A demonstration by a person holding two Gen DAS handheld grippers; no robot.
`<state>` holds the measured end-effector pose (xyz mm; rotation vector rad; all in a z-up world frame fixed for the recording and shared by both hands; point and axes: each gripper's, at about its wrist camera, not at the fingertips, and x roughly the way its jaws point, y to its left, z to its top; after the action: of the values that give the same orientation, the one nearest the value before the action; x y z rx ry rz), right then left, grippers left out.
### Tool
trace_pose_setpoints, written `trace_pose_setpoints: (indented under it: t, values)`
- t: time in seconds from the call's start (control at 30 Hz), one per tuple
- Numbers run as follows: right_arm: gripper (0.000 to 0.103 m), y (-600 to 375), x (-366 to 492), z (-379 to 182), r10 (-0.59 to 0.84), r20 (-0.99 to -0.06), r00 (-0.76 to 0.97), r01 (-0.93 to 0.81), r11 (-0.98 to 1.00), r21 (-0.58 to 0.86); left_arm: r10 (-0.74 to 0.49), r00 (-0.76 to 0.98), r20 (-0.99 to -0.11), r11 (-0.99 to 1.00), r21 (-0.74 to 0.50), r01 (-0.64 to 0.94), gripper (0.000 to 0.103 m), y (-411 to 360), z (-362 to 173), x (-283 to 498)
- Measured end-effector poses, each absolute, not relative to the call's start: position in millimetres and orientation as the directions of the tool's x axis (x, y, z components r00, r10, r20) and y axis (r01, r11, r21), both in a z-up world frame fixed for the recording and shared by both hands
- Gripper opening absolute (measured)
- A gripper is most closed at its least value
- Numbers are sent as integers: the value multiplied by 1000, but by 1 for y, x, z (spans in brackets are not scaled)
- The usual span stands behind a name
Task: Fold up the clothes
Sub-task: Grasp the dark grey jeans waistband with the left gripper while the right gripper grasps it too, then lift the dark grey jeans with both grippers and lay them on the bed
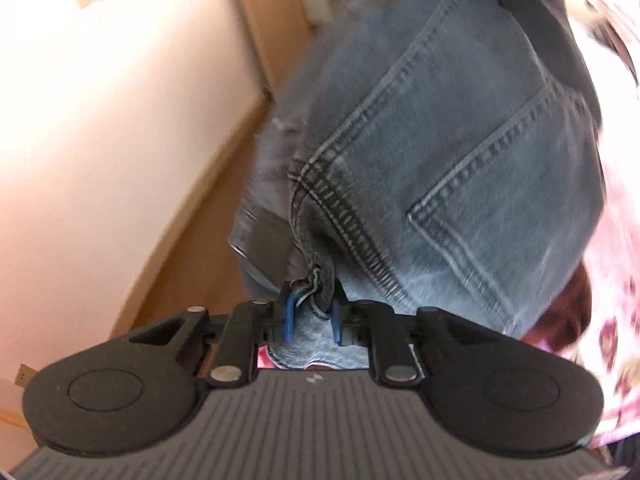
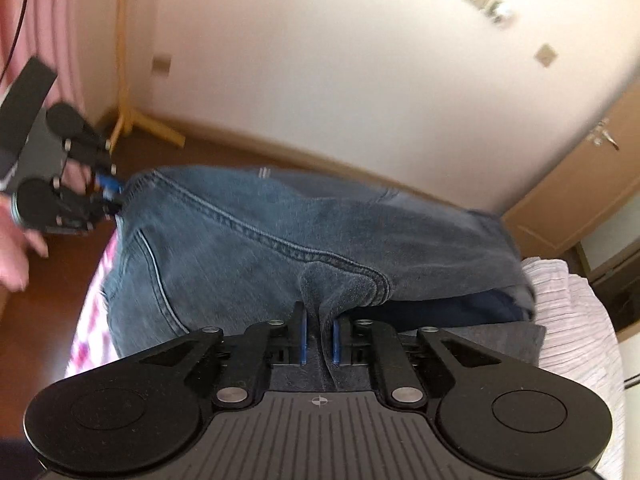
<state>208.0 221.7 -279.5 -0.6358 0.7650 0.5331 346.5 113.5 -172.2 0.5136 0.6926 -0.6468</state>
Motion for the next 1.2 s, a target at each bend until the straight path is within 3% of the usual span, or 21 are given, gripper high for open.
trace_pose_setpoints:
  t: [0.37,0.53,0.7,0.83,0.93,1.1,1.2]
  values:
    - [7,156,183,-159,328,-456,827,-438,885,-157,-483,773,-411,686,370,626,13,61,-10,313]
    - [7,66,107,-106,268,-303,915,-297,953,-54,-602,753,-265,614,449,649,13,-22,56,220]
    - [7,-35,-16,-101,165,-238,957,-157,986,54,-719,658,-225,508,476,718,13,-108,82,102]
    - [7,-103,-115,-136,88,-296,951,-43,987,152,-788,545,-286,375,479,794,13,-179,68,11]
    - [7,-146,-176,-187,45,-413,910,57,971,231,-807,437,-398,241,453,858,13,-226,33,-23]
    - [7,-202,-255,-282,25,-638,770,274,890,365,-739,219,-637,-15,341,940,13,-301,-51,-35]
    - [7,-224,-300,-329,-18,-714,700,444,794,415,-690,90,-719,-178,288,941,13,-306,-90,-85]
